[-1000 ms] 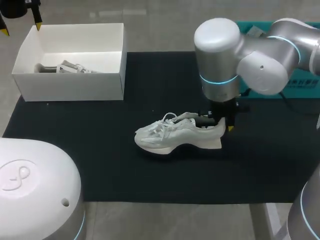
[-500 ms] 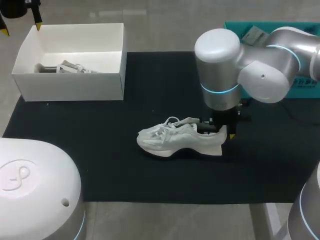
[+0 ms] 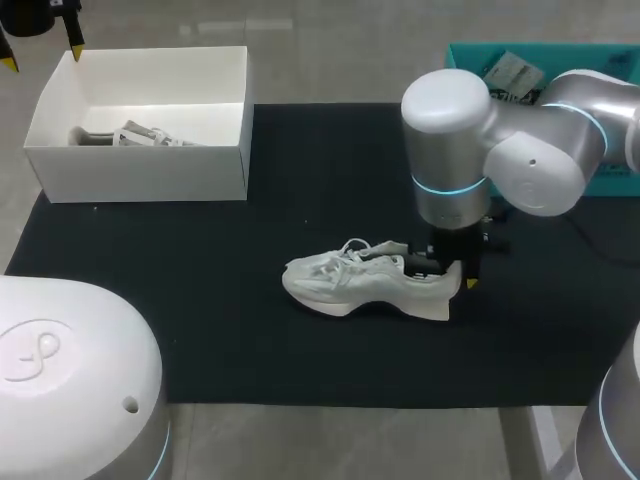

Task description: Take the shoe out of the shoebox, open the shoe tongue, remove and reinsert the insole, then place the shoe into the shoebox

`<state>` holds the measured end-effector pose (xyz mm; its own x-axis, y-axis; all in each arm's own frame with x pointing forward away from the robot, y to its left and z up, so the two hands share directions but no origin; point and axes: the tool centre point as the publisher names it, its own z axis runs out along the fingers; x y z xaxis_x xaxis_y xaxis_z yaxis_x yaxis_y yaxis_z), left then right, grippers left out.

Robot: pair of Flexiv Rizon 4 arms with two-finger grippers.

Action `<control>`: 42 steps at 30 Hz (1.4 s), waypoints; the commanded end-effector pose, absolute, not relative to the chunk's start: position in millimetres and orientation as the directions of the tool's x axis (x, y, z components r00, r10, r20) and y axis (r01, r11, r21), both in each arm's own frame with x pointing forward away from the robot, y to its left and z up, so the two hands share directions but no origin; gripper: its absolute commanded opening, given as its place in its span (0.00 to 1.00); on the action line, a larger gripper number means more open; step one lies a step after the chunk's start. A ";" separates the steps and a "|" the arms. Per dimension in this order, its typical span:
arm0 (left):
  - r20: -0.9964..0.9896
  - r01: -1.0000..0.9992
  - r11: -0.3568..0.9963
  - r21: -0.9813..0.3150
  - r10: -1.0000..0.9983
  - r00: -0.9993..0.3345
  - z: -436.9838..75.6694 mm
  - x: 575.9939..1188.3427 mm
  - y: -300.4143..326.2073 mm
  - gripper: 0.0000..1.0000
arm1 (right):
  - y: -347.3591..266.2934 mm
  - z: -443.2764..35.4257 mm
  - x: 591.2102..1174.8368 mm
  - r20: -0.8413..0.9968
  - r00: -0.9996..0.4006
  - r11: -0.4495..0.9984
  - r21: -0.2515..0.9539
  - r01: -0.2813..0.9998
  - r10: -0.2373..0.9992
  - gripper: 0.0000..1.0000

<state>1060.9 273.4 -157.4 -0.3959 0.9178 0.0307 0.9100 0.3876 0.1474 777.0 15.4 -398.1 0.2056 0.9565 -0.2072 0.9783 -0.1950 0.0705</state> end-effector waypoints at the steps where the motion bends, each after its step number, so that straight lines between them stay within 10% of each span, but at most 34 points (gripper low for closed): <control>1: 0.034 0.910 0.387 0.148 0.918 -0.396 -156.6 1060.8 273.5 1.00 | 12.6 -405.8 778.9 -0.197 0.217 -0.213 0.040 0.976 0.956 0.90; 13: 0.034 0.910 0.387 0.148 0.918 -0.396 -156.6 1060.8 273.5 1.00 | 10.3 -311.6 780.9 -0.158 0.161 -0.139 0.141 0.980 0.974 1.00; 18: 0.034 0.910 0.387 0.148 0.918 -0.396 -156.6 1060.8 273.5 1.00 | 22.3 -271.8 807.3 -0.081 -0.266 0.278 0.293 0.915 0.961 1.00; 25: 0.034 0.910 0.387 0.148 0.918 -0.396 -156.6 1060.8 273.5 1.00 | 13.0 -228.5 837.2 0.025 -0.885 0.771 0.479 0.419 0.465 1.00; 42: 0.034 0.910 0.387 0.148 0.918 -0.396 -156.6 1060.8 273.5 1.00 | 5.9 -218.4 839.3 0.035 -0.987 0.854 0.497 0.154 0.157 1.00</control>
